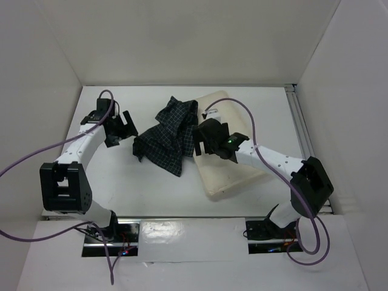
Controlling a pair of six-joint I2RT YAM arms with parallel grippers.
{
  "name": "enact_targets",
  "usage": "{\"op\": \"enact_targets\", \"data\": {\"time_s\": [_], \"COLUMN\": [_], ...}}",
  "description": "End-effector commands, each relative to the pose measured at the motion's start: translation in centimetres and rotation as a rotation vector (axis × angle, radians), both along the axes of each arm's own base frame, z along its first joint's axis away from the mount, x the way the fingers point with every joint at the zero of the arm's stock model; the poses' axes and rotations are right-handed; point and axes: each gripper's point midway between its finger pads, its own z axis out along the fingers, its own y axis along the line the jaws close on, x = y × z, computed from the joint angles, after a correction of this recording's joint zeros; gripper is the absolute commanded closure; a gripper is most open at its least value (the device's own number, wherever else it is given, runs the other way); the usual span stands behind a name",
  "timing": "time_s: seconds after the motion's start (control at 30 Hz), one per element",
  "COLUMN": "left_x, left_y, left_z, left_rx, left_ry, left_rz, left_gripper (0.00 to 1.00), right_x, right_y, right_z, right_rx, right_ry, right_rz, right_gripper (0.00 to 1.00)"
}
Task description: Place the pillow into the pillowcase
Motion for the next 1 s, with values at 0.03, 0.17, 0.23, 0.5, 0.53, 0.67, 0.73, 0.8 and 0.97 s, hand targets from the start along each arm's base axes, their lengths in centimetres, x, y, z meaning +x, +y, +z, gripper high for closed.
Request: {"op": "enact_targets", "data": {"time_s": [0.03, 0.17, 0.23, 0.5, 0.53, 0.67, 0.73, 0.8, 0.97], "left_x": [0.3, 1.1, 1.6, 2.9, 3.8, 5.3, 5.4, 5.6, 2.1], "left_y": [-1.3, -3.5, -4.3, -4.6, -4.7, -5.0, -5.2, -5.4, -6.6], "left_z": [-2.3, -5.0, -5.7, -7.1, -6.1, -0.1, 4.4, 8.4, 15.4], "left_rx": [-0.106, -0.235, -0.260, -0.275, -0.282, -0.274, -0.274, -0.267, -0.298], "left_ry": [0.053, 0.089, 0.089, 0.112, 0.084, -0.048, -0.149, -0.241, -0.382], "left_rz": [0.023, 0.004, -0.009, -0.020, -0.029, -0.102, -0.137, -0.164, -0.256], "left_gripper": [0.00, 0.00, 0.04, 1.00, 1.00, 1.00, 1.00, 1.00, 1.00], "right_x": [-1.5, -1.5, -1.4, 0.3, 1.0, 5.5, 7.6, 9.2, 11.9], "right_y": [0.9, 2.1, 2.5, 0.6, 0.0, -4.7, -8.4, -11.0, -13.3], "right_z": [-1.8, -3.5, -4.5, -7.1, -6.7, -2.4, 0.5, 2.9, 4.8], "right_rx": [-0.029, -0.036, -0.033, -0.088, -0.085, -0.051, -0.021, -0.001, -0.030], "right_ry": [0.046, 0.087, 0.104, 0.137, 0.129, 0.040, -0.018, -0.071, -0.136], "right_rz": [0.072, 0.101, 0.100, -0.020, -0.054, -0.204, -0.292, -0.360, -0.409], "right_gripper": [0.00, 0.00, 0.00, 0.90, 1.00, 1.00, 1.00, 1.00, 1.00]}}
